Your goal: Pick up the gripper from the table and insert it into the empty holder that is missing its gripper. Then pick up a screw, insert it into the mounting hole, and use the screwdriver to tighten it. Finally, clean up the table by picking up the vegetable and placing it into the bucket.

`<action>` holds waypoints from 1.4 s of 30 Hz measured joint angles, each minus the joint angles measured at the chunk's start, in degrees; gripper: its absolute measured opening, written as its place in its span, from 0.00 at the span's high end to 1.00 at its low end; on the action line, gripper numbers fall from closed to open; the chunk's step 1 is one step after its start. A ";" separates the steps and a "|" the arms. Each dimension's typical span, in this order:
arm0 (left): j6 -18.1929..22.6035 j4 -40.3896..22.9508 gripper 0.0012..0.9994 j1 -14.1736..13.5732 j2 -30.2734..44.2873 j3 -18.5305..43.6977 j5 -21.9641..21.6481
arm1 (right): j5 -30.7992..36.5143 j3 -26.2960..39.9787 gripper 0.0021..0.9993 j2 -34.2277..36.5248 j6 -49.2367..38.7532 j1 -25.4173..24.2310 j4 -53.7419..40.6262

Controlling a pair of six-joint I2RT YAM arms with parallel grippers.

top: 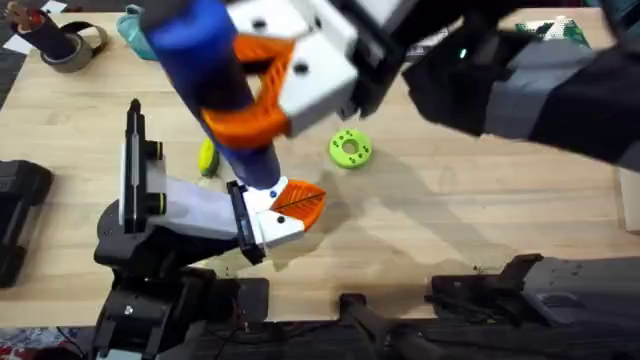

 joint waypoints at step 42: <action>0.00 0.00 0.99 0.00 0.00 0.00 -0.02 | -0.03 9.85 0.96 0.02 -5.36 0.00 -6.46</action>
